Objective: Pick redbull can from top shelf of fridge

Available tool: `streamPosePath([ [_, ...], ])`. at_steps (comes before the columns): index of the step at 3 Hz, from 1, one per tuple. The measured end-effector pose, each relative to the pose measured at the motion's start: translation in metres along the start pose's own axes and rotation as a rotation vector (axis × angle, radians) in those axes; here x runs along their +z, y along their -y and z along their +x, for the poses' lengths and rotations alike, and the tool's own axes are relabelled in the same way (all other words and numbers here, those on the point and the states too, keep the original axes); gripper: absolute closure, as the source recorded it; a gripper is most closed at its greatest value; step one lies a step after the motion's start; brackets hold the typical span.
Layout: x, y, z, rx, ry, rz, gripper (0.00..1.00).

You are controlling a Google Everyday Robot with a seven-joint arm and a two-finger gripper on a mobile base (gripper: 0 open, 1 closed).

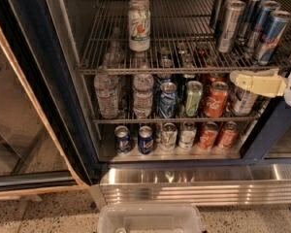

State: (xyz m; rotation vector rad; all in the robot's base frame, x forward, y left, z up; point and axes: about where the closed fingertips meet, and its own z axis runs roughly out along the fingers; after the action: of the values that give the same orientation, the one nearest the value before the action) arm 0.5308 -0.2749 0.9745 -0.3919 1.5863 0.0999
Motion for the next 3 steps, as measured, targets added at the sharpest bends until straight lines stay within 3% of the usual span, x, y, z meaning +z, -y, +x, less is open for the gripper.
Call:
streamPosePath([
  [1, 0.0, 0.0, 0.0, 0.0, 0.0, 0.0, 0.0],
  [3, 0.02, 0.004, -0.006, -0.027, 0.089, 0.027, 0.0],
])
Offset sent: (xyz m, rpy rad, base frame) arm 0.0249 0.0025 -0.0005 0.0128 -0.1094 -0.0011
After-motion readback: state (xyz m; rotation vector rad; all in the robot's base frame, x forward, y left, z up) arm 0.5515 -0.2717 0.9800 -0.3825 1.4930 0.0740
